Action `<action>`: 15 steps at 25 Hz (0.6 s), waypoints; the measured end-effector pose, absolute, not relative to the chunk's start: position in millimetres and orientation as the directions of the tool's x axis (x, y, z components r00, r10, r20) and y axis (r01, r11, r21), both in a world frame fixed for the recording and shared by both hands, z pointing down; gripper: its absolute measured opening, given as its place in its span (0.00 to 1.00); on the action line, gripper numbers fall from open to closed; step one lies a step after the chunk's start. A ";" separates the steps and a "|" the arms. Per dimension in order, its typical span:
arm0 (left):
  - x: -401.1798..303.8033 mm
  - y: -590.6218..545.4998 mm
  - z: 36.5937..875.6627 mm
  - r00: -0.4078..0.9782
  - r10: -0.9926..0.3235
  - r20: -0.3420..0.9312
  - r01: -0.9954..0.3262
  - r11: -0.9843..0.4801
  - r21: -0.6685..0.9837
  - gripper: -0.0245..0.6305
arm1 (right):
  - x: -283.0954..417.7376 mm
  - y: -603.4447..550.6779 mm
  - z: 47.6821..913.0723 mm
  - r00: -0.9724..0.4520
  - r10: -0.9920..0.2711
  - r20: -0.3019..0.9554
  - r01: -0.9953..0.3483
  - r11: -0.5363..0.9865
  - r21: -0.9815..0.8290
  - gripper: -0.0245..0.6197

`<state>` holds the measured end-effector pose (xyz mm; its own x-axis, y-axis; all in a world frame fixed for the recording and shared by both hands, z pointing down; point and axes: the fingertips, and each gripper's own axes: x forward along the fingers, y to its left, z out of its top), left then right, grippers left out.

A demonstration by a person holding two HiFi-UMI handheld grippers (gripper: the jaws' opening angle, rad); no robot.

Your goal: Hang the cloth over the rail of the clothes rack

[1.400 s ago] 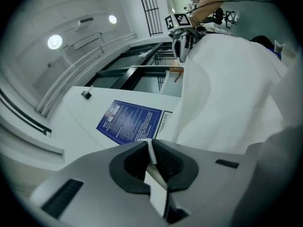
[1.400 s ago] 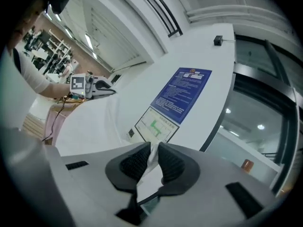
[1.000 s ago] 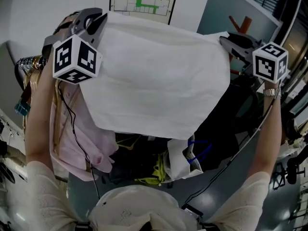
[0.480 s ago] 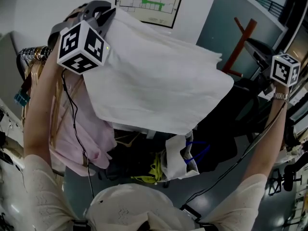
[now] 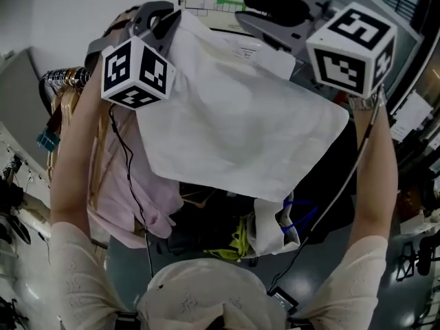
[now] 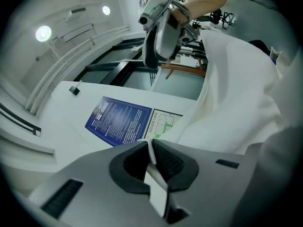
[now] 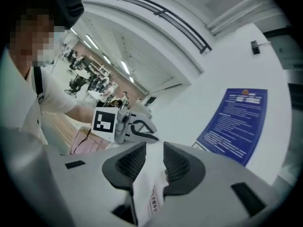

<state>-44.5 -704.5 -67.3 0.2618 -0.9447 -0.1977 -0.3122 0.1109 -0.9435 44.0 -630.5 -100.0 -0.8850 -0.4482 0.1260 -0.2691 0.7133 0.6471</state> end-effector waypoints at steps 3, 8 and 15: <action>-44.7 -703.2 -66.4 0.264 -0.945 -0.192 -0.313 0.104 -0.944 0.07 | -15.6 -645.6 -76.9 -0.876 -0.437 0.205 -0.192 0.705 0.683 0.20; -42.0 -700.4 -66.5 0.294 -0.941 -0.166 -0.326 0.064 -0.943 0.07 | -43.1 -703.3 -64.0 -0.826 -0.500 0.261 -0.209 0.701 0.681 0.20; -34.1 -692.2 -57.7 0.358 -0.927 -0.112 -0.321 -0.009 -0.947 0.07 | -55.0 -719.0 -49.0 -0.819 -0.482 0.310 -0.153 0.706 0.692 0.17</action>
